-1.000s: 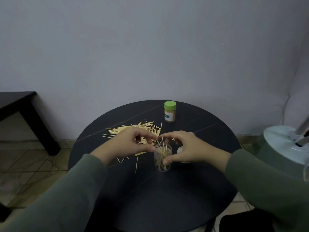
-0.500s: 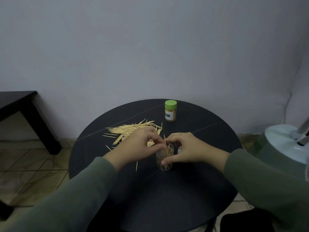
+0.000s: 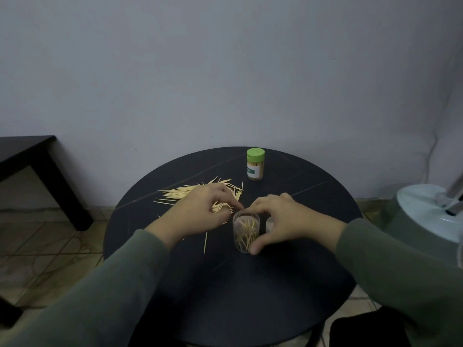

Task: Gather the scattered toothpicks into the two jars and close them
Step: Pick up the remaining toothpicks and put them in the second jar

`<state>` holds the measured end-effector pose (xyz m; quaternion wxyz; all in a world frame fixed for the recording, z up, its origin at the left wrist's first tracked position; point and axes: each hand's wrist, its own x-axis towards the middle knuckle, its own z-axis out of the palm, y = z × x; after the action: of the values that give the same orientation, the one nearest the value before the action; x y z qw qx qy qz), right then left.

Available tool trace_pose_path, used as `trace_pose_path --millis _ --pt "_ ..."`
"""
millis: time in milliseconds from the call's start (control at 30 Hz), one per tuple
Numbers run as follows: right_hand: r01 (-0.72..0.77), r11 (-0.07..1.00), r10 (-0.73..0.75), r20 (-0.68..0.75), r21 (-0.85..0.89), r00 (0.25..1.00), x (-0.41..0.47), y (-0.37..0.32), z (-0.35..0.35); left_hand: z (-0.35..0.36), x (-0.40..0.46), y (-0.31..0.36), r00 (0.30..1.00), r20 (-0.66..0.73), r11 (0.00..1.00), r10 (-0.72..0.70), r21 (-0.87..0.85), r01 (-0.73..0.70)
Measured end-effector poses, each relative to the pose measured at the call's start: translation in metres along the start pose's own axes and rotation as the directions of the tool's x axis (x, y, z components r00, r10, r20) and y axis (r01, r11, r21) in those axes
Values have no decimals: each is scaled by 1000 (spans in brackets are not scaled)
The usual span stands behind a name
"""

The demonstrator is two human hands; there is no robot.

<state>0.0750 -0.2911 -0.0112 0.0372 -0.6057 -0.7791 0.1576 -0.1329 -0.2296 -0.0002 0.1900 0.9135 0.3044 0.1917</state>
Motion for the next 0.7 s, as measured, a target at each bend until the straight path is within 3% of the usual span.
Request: trace_pose_path --millis 100,200,333,400,700 --pt "7 987 3 59 -163 998 -4 7 -14 -4 -1 -4 984 -49 980 -171 95 175" --pt "-83 983 71 -76 -165 995 0 23 -21 -4 -3 -9 900 40 866 -434 293 405" --pt "-238 942 202 -168 -236 965 12 40 -11 -2 -6 -8 712 258 711 -653 531 461" --pt "-274 926 236 -169 -259 957 19 46 -4 0 -6 -7 673 309 702 -672 556 445" --pt "-259 935 202 -237 -242 950 42 50 11 11 0 -7 760 255 749 -598 515 417"
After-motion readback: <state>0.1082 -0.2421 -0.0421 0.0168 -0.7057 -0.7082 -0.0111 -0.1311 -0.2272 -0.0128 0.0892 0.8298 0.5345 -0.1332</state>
